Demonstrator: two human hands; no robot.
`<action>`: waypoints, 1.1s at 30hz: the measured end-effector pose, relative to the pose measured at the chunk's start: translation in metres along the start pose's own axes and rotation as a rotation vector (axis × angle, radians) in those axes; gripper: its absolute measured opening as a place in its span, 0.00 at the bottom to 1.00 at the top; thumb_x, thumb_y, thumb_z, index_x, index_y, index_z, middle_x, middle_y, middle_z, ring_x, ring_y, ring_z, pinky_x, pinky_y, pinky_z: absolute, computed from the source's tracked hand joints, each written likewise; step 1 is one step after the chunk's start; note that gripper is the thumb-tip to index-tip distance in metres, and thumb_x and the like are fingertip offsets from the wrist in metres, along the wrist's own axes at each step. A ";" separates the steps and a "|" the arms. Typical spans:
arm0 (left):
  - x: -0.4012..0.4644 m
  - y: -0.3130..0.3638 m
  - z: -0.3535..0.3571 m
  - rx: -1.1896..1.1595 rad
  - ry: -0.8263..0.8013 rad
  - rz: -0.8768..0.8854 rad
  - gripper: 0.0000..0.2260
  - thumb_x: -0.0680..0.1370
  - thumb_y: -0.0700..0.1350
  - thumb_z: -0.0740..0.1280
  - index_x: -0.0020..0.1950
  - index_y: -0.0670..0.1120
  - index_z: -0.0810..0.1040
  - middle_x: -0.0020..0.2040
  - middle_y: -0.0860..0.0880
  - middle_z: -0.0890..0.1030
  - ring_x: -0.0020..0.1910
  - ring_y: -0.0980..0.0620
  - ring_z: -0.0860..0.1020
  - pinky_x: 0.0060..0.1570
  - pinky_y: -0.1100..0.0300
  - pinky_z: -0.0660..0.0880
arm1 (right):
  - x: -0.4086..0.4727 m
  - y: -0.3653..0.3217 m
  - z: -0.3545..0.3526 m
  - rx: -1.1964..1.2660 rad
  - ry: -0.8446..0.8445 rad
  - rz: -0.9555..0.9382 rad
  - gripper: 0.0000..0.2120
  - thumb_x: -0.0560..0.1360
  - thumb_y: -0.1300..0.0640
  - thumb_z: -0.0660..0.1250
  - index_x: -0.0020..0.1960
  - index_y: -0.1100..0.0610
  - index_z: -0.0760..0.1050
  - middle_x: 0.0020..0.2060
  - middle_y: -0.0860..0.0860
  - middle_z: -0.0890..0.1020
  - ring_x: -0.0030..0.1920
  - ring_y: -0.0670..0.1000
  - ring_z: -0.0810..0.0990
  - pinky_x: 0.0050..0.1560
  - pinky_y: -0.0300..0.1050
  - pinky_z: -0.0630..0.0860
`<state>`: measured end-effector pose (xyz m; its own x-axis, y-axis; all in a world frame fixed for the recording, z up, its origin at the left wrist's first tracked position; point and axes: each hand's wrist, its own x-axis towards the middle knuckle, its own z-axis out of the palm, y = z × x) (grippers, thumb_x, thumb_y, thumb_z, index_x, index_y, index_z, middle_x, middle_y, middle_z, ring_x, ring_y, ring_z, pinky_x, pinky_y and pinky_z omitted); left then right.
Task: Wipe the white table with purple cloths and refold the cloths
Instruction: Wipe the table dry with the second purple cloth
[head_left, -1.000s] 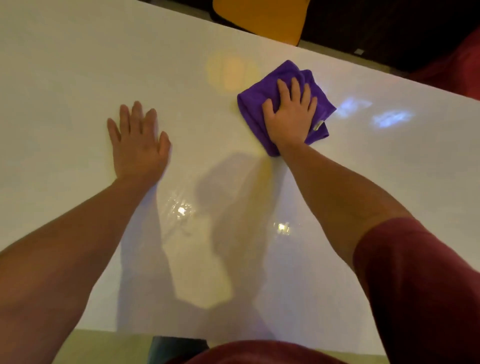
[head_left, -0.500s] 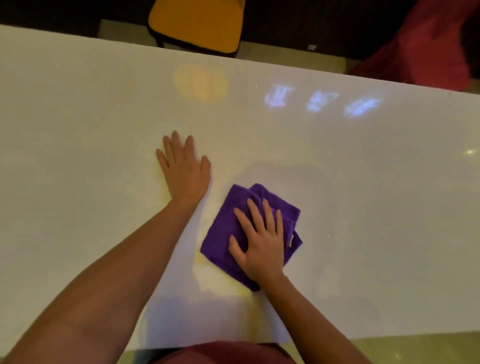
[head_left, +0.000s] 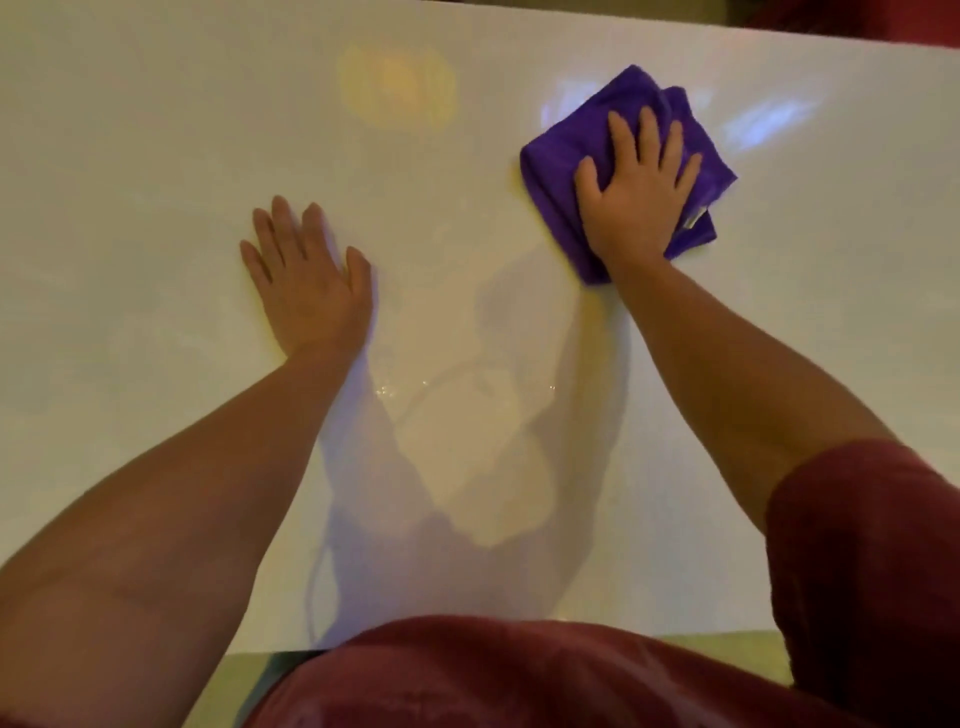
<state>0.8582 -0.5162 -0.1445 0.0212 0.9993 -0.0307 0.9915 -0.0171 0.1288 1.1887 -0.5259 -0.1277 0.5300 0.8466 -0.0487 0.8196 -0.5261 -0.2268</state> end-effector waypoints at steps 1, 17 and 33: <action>0.000 0.000 -0.001 -0.004 0.006 -0.003 0.30 0.82 0.56 0.52 0.82 0.44 0.62 0.84 0.39 0.58 0.84 0.37 0.54 0.81 0.39 0.49 | -0.015 0.010 -0.002 -0.006 0.013 0.056 0.32 0.82 0.37 0.53 0.84 0.46 0.63 0.85 0.51 0.59 0.86 0.60 0.52 0.84 0.65 0.45; -0.004 0.002 0.000 -0.044 0.056 0.016 0.28 0.83 0.54 0.53 0.81 0.43 0.63 0.83 0.38 0.59 0.83 0.37 0.54 0.81 0.39 0.47 | -0.255 -0.043 0.034 0.092 0.000 -0.225 0.30 0.78 0.42 0.66 0.78 0.48 0.73 0.81 0.53 0.69 0.84 0.62 0.58 0.83 0.67 0.50; -0.009 -0.006 -0.013 -0.135 -0.036 0.054 0.28 0.84 0.54 0.56 0.82 0.43 0.62 0.84 0.39 0.56 0.84 0.38 0.51 0.82 0.41 0.45 | -0.247 0.076 0.000 -0.062 0.010 0.189 0.33 0.82 0.38 0.50 0.84 0.49 0.61 0.86 0.54 0.58 0.86 0.63 0.52 0.82 0.72 0.48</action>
<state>0.8508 -0.5242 -0.1319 0.0807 0.9952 -0.0549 0.9627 -0.0635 0.2631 1.1199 -0.7753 -0.1329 0.6778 0.7314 -0.0750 0.7167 -0.6800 -0.1546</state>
